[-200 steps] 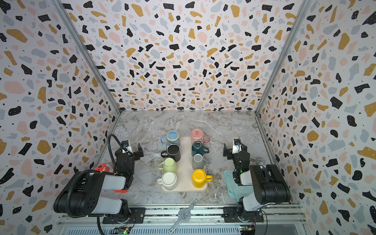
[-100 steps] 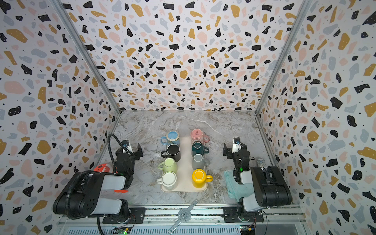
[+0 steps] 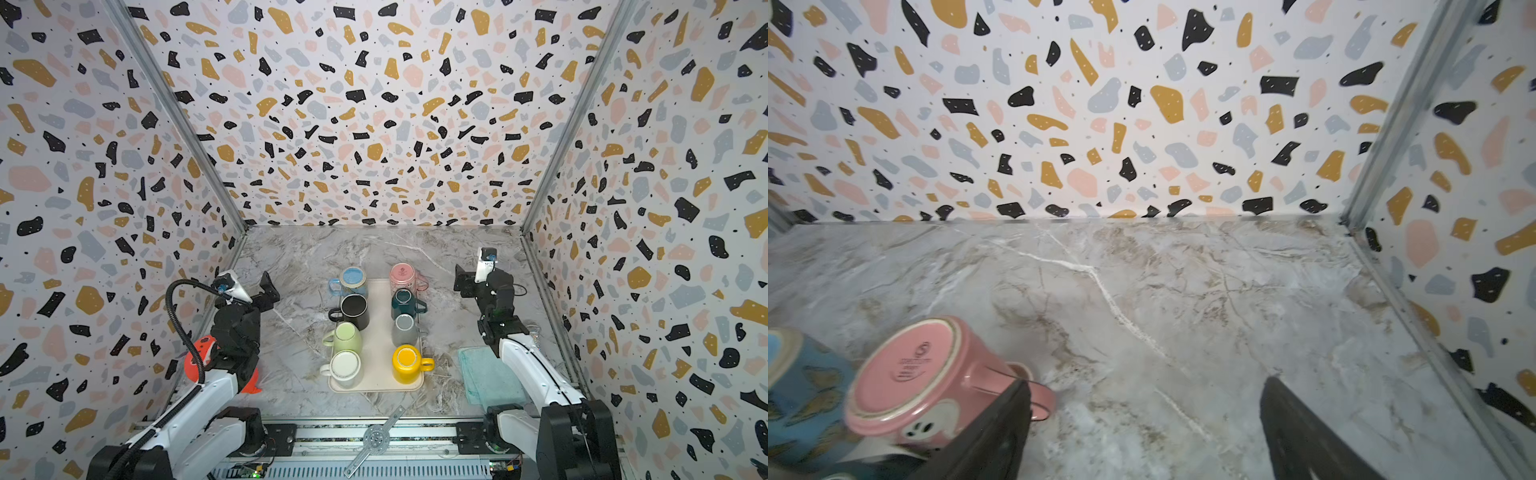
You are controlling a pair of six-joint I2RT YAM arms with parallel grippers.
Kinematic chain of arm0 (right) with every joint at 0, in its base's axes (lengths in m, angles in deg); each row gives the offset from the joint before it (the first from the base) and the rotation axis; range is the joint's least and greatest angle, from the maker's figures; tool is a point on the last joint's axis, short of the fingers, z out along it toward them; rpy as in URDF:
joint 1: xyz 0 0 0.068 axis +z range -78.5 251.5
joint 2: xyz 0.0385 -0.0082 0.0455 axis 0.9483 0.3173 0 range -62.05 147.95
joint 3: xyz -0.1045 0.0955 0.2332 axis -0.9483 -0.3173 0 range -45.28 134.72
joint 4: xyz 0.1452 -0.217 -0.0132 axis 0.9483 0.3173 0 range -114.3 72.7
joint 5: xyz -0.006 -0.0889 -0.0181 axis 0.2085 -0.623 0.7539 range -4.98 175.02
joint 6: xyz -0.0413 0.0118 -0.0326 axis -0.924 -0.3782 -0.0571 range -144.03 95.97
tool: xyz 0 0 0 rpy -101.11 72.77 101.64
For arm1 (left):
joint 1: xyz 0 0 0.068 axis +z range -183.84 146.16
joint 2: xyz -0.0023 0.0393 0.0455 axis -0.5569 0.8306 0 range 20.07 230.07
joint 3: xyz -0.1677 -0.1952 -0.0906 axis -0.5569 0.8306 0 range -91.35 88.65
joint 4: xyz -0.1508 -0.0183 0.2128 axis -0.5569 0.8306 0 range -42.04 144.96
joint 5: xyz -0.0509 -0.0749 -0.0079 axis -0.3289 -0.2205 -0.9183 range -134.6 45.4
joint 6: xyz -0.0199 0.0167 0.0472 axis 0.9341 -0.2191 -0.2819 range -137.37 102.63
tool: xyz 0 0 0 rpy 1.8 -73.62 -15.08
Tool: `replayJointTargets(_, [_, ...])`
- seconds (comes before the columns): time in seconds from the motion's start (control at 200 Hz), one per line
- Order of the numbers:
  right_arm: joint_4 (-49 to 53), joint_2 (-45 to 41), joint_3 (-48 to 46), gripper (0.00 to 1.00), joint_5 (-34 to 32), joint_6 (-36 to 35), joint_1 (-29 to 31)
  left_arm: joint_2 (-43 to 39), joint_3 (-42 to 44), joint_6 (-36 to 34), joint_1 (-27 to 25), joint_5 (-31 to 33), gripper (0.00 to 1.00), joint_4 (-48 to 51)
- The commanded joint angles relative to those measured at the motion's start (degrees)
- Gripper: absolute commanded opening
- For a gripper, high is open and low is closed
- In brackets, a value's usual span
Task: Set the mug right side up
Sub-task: 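Reach the right gripper to the lying pink mug and grasp it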
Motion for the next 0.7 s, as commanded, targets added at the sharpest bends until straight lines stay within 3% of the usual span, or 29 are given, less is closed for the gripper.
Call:
replayJointTargets(0.0, [20.4, -0.5, 7.8, 0.80, 4.8, 11.8, 1.1, -3.7, -3.6, 6.3, 0.3, -3.3, 0.93, 7.4])
replayJointTargets(0.195, [24.2, 2.7, 14.3, 0.67, 21.0, 29.4, 1.0, -7.8, -3.8, 13.4, 0.3, -7.8, 0.93, 9.6])
replayJointTargets(0.28, [19.2, 4.5, 13.3, 0.66, 29.4, 39.1, 0.2, -8.6, -3.6, 15.9, 0.3, -8.0, 0.93, 9.8])
replayJointTargets(0.415, [5.0, 8.7, 7.4, 0.62, 40.3, 60.7, -1.7, -9.0, -3.6, 17.9, 0.3, -7.6, 0.93, 9.9])
replayJointTargets(0.491, [-4.2, 10.8, 3.4, 0.62, 41.3, 70.7, -2.0, -8.9, -3.9, 18.3, 0.3, -7.5, 0.93, 10.2])
replayJointTargets(0.696, [-18.0, 17.4, -2.5, 0.55, 40.2, 87.4, -2.0, -8.1, -4.5, 18.8, 0.3, -6.8, 0.94, 10.8])
